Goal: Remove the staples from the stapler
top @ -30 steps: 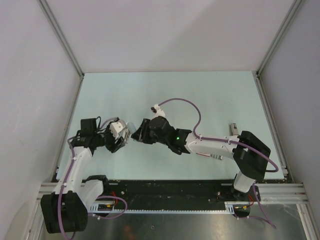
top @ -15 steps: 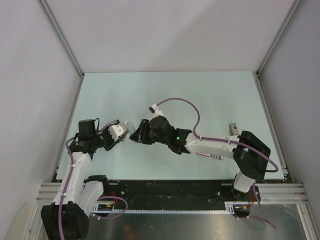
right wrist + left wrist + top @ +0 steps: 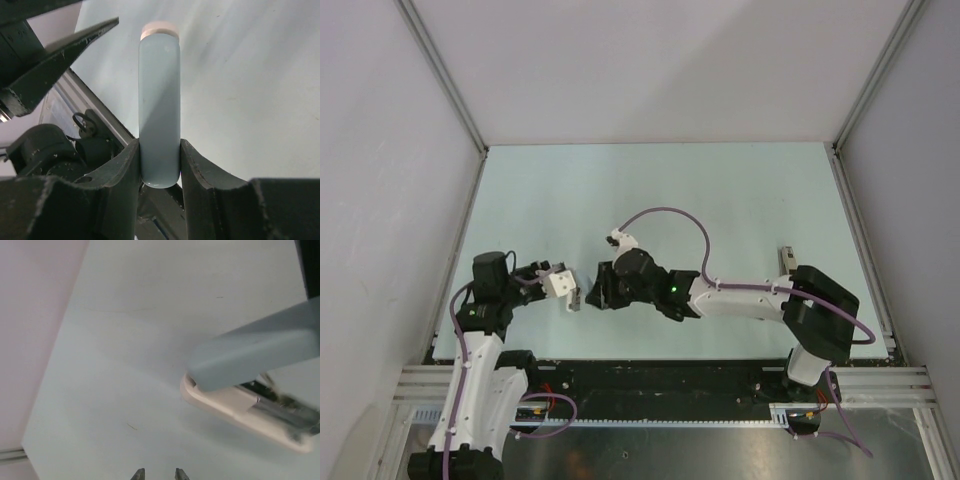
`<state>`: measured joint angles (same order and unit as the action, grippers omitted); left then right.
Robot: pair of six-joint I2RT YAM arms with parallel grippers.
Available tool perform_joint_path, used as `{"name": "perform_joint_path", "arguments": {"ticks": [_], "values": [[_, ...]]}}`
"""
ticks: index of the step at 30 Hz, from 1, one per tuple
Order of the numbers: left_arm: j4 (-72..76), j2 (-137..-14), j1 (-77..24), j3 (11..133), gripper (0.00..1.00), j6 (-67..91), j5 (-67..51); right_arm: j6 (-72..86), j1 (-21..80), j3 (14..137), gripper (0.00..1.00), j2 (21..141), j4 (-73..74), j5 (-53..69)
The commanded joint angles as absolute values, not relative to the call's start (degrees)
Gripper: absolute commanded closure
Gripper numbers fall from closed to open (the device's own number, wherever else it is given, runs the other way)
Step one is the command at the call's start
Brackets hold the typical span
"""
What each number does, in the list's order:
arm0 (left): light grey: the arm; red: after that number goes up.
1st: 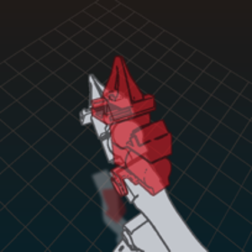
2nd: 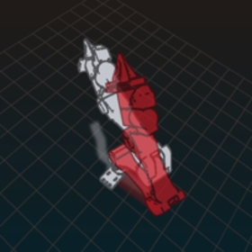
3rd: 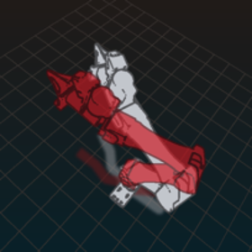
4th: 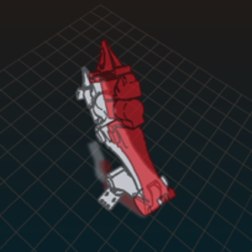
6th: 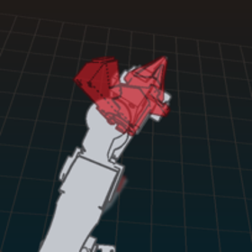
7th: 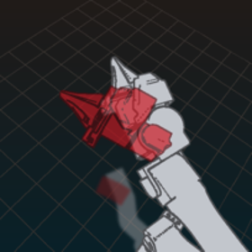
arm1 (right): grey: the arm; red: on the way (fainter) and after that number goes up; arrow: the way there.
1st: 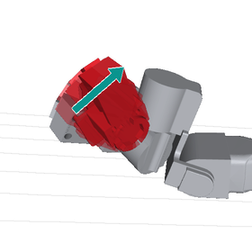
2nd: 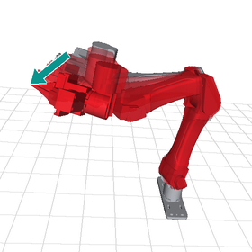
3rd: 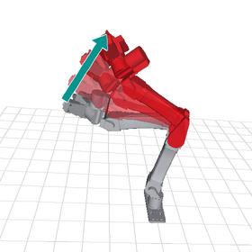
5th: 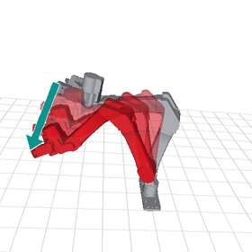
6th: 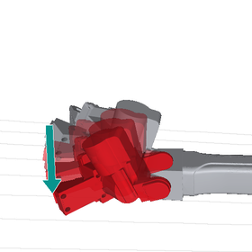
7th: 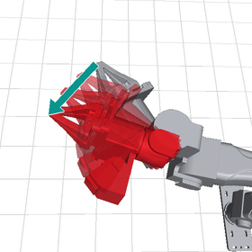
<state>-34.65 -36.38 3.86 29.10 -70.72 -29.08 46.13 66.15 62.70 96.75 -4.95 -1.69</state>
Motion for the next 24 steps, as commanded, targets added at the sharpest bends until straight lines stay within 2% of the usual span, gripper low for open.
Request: {"name": "perform_joint_path", "arguments": {"ticks": [1,5,8,11,13,18,24], "values": [[-33.1,-34.2,2.2,28.9,0.65,-72.3,-29.2,42.9,68.1,62.7,1.0,96.4,-8.9,-4.5],[-33.3,-36.4,1.6,32.6,0.58,-61.5,-30.7,43.7,68.3,62.7,1.0,96.2,-10.5,-7.4],[-34.7,-39.6,1.6,35.9,0.44,-53.6,-33.3,43.7,68.3,62.6,1.0,95.6,-11.6,-10.3],[-37.4,-42.5,1.6,38.9,0.26,-48.8,-37.3,43.4,68.0,62.6,1.0,94.6,-11.4,-14.5],[-38.9,-43.9,1.6,40.3,0.19,-47.1,-40.1,43.2,67.5,62.7,1.0,94.0,-10.9,-16.6],[-41.1,-45.5,1.6,42.0,0.11,-45.7,-45.2,42.7,65.9,62.6,1.0,92.2,-10.2,-18.4],[-43.0,-47.5,1.6,40.7,0.1,-48.1,-46.0,42.5,65.3,62.7,1.0,89.8,-10.1,-18.8]]}}
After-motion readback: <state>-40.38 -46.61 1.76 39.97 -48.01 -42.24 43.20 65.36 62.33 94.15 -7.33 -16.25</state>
